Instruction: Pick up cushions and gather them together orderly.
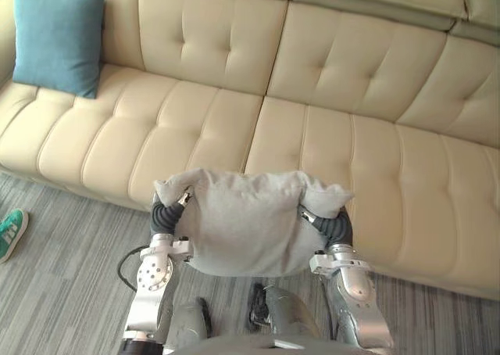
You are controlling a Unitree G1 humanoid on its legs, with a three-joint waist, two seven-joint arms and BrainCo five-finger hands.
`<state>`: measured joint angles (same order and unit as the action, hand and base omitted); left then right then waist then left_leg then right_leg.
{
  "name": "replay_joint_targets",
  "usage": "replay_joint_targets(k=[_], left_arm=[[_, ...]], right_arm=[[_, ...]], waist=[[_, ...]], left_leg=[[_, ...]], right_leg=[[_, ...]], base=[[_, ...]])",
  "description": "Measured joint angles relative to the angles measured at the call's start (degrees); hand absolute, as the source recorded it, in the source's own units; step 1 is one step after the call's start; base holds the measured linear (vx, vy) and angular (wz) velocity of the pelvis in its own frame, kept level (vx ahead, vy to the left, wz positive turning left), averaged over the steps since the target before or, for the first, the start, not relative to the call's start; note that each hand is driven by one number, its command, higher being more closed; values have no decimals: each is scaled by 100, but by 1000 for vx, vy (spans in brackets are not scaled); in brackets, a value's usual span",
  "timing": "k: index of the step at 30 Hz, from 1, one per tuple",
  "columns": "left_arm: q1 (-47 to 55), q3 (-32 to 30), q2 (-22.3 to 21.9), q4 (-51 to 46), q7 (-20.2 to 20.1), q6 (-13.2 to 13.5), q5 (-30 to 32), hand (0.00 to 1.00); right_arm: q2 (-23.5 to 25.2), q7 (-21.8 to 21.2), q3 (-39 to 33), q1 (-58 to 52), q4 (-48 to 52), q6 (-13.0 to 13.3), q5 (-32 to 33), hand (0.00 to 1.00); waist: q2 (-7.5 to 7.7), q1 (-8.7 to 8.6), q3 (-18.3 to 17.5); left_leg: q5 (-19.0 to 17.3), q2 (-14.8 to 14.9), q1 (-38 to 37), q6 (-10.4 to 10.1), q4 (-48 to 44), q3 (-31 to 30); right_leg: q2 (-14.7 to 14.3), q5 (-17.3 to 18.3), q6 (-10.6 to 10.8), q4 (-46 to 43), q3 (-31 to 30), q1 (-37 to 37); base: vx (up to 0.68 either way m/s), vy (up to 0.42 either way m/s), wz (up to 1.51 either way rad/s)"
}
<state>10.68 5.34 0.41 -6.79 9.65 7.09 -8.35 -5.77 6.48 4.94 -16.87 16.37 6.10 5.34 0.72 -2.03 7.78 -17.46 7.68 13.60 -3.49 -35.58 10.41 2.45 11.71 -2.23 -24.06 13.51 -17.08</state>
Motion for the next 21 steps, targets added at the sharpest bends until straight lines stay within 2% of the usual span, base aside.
replay_joint_targets(k=[1, 3, 5, 7, 8, 9, 10, 11, 12, 14, 15, 16, 18, 21], left_arm=[[35, 5, -16, -28, -4, 12, -1, 100], [46, 17, -16, -27, -41, 9, 0, 100], [98, 42, -6, -27, -95, 14, 0, 100], [106, 51, -4, -27, -137, 13, 2, 100], [120, 60, -4, -27, -164, 12, 2, 100], [153, 69, -22, -32, -172, 13, 3, 100], [189, 76, -55, -44, -172, 15, 3, 100], [198, 65, 83, -33, -166, -9, 2, 100], [191, 34, 142, -52, -165, -9, 0, 100], [208, -34, 161, -65, -163, -8, -3, 100], [246, -72, 213, -108, -162, -7, -43, 100], [279, -71, 251, -159, -164, -4, -49, 100], [270, -71, 284, -161, -165, 10, -53, 100], [296, -61, 311, -128, -165, -19, -53, 100]], right_arm=[[-144, 3, 18, 18, 109, -1, 0, 100], [-202, 18, 10, 54, 106, -3, 1, 100], [-178, 33, 4, -36, 91, -3, 2, 100], [-172, 34, -39, -36, 84, -3, 2, 100], [-169, 34, -67, -31, 58, -3, 2, 100], [-163, 33, -65, -59, 51, -3, 1, 100], [-173, 31, -62, -80, 43, -5, 0, 100], [23, 23, -36, -72, -133, -29, -4, 100], [214, 21, 4, -109, -195, -41, -3, 100], [291, 12, 77, -74, -198, -57, -8, 100], [309, 8, 134, -35, -197, -73, -9, 100], [308, -2, 140, -29, -195, -74, -9, 100], [312, -6, 153, 26, -217, -78, -20, 100], [301, -7, 149, 99, -403, -76, -78, 100]], waist=[[-114, 28, -73], [-111, 68, -80], [-85, 166, -74], [-56, 212, -63], [-48, 238, -57], [-107, 287, -89], [-149, 367, -112], [47, 416, -130], [80, 411, -131], [88, 444, -135], [90, 492, -135], [111, 539, -150], [180, 580, -162], [281, 541, -161]], left_leg=[[206, 230, 381, -45, -834, 154], [112, 419, 531, 4, -1048, 397], [-27, 704, 623, 28, -827, 480], [5, 731, 846, 21, -238, 538], [145, 681, 891, 4, 318, 532], [673, 563, 773, 37, 1366, 304], [1326, 555, 686, -113, 1688, 194], [1439, 408, 647, -214, 1469, 285], [1255, 372, 772, -75, 1109, 245], [1048, 429, 803, 38, 788, 412], [927, 488, 782, 137, 582, 521], [763, 502, 702, 94, 527, 572], [436, 515, 614, 29, 506, 759], [249, 484, 470, 27, 510, 1117]], right_leg=[[-65, -22, -29, 189, -84, 130], [-54, -26, -23, 361, -237, 341], [44, -25, -22, 597, -510, 742], [275, -24, -15, 591, -604, 826], [390, -23, 42, 593, -687, 862], [485, 61, 298, 592, -858, 910], [477, 119, 497, 577, -980, 919], [649, 130, 687, 697, -1231, 931], [708, -102, 753, 854, -1306, 977], [736, -312, 854, 994, -1491, 994], [739, -534, 925, 1123, -1675, 990], [739, -647, 995, 1191, -1786, 961], [772, -617, 1049, 1125, -1979, 754], [846, -610, 1097, 488, -2093, 245]], base=[[308, -14, -42], [340, 60, -38], [334, 146, -42], [244, 297, -31], [236, 441, -38], [204, 438, -55], [189, 432, -73], [209, 427, -68], [191, 376, -62], [108, 259, -64], [50, 255, -102], [34, 227, -104], [-41, 130, -105], [-103, 71, -89]])
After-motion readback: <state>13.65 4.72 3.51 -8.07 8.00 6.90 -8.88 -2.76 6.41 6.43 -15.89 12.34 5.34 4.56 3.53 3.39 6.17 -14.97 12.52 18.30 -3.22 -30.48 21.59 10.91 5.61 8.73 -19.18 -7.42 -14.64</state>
